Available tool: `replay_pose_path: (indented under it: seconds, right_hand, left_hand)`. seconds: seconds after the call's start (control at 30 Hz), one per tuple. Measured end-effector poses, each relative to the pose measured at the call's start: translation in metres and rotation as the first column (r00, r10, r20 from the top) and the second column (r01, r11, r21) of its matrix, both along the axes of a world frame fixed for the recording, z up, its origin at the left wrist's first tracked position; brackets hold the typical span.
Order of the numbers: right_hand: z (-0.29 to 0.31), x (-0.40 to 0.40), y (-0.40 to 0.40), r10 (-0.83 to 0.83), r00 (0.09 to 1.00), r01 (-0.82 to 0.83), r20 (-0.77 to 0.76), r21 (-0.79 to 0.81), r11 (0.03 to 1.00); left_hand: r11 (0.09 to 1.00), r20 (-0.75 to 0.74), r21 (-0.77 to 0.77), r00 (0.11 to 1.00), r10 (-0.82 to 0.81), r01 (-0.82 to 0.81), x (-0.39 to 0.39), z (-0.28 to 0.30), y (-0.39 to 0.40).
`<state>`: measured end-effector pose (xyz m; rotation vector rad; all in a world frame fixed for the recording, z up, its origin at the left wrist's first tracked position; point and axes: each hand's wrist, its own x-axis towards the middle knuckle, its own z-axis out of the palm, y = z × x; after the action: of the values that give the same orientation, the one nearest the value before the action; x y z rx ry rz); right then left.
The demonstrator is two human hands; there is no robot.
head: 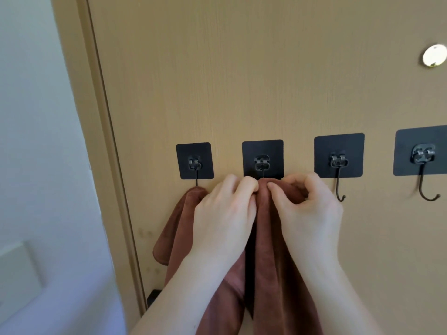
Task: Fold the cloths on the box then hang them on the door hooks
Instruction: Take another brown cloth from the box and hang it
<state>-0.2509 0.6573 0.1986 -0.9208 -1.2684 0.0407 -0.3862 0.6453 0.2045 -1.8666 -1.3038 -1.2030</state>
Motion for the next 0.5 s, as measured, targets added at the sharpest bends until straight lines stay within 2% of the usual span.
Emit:
replay_pose_path:
  seconds: [0.2,0.37,0.5]
  right_hand:
    - [-0.0015,-0.0025,-0.0003,-0.004,1.0,0.005,0.029,-0.057,0.998]
    - [-0.0037,-0.0038,-0.0022,-0.018,0.999,0.022,0.032,-0.11,0.994]
    - [-0.0059,-0.0041,-0.0045,-0.065,0.996,0.073,0.062,-0.123,0.99]
  left_hand:
    - [0.998,0.007,0.019,0.998,-0.057,0.057,-0.0011,0.0034,-0.0018]
    - [0.977,0.055,-0.031,0.976,-0.211,0.212,-0.0042,-0.0014,0.0015]
    - [0.952,0.098,-0.138,0.961,-0.26,0.272,-0.0071,-0.0001,-0.0045]
